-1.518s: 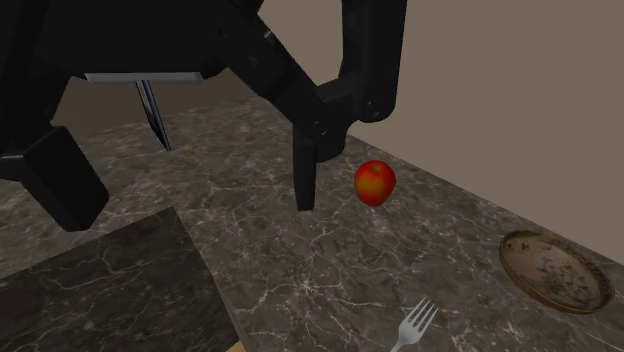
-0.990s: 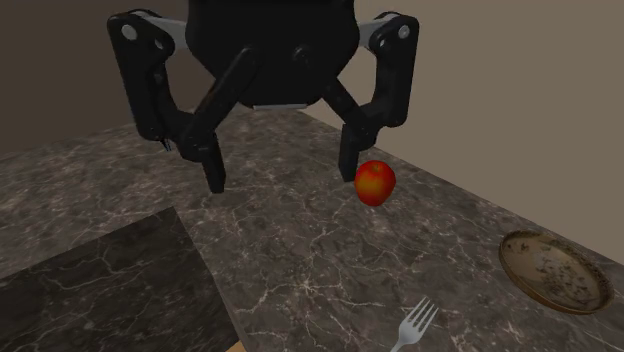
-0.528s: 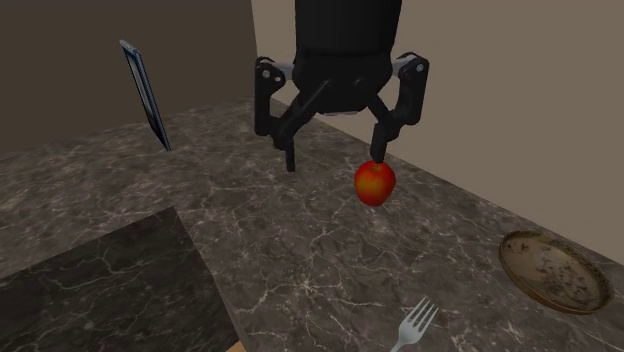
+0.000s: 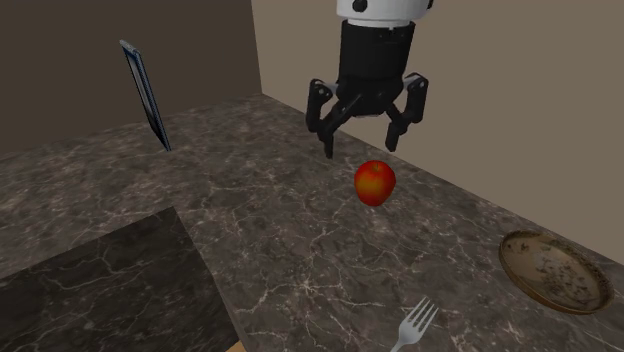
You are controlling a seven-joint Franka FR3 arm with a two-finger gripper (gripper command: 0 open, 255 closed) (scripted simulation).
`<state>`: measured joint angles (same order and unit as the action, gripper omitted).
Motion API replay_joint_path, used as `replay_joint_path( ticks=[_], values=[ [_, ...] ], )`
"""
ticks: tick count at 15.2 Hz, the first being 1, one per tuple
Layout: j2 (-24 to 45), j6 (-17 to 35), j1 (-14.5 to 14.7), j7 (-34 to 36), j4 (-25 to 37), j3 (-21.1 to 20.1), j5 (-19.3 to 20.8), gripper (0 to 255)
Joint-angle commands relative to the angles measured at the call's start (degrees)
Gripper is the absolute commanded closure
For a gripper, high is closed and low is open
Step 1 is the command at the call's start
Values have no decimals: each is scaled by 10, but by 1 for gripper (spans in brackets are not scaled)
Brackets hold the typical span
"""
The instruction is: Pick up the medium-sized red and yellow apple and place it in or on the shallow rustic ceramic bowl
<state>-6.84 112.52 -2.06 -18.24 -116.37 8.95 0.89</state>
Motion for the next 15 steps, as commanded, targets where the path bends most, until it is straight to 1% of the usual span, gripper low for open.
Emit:
replay_joint_path(
  ticks=[1, 6, 12, 15],
  values=[
    [37, 15, -4, -14, 24, 7, -4, 0],
    [146, 29, -17, -47, 120, 18, -23, 0],
    [275, 22, -40, -79, 257, 22, -46, 0],
    [283, 42, -40, -80, 245, 21, -48, 0]
  ],
)
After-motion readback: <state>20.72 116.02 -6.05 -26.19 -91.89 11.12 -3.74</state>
